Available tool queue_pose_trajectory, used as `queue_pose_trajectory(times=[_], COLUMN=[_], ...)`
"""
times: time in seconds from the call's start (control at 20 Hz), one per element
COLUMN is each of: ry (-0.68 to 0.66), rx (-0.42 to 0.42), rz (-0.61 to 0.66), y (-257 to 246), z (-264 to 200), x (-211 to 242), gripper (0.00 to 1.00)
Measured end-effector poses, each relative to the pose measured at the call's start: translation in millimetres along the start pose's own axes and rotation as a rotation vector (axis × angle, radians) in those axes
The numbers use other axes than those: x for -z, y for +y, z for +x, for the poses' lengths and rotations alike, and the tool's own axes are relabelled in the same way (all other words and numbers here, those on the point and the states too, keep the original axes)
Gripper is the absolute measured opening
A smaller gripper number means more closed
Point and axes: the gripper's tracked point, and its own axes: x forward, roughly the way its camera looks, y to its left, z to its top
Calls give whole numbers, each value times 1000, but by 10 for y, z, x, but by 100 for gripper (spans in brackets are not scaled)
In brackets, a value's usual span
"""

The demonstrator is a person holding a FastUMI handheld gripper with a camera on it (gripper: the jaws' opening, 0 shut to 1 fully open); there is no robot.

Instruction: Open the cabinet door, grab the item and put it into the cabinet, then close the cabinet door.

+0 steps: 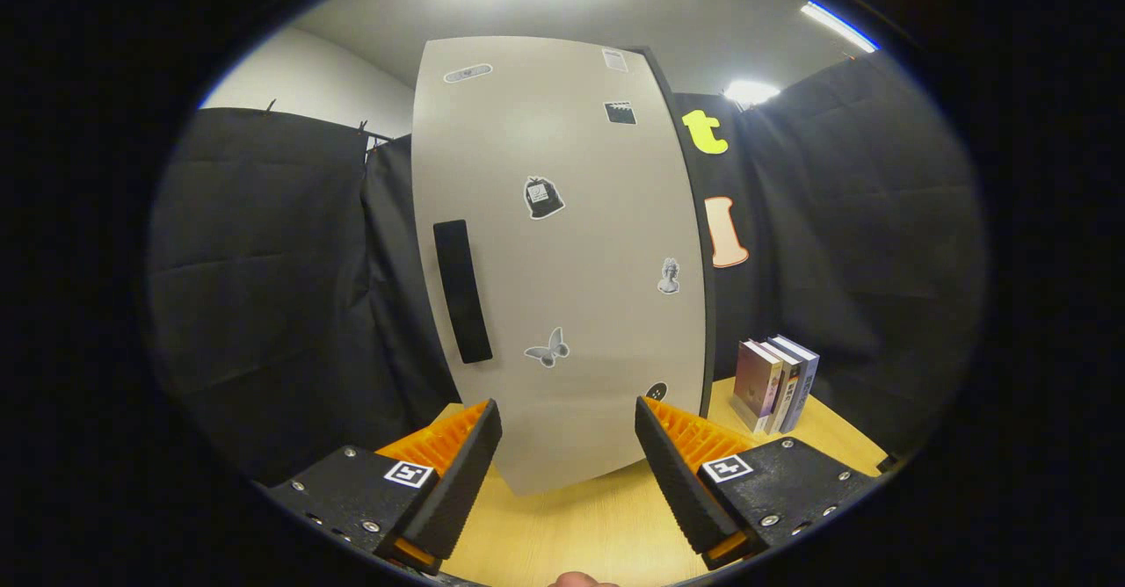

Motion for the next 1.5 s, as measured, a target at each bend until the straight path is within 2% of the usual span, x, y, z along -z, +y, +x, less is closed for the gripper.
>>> queue_pose_trajectory(times=[1.5], ry=[-11], rx=[12], rz=[-1], y=[35], z=[62], x=[-71], gripper=[95])
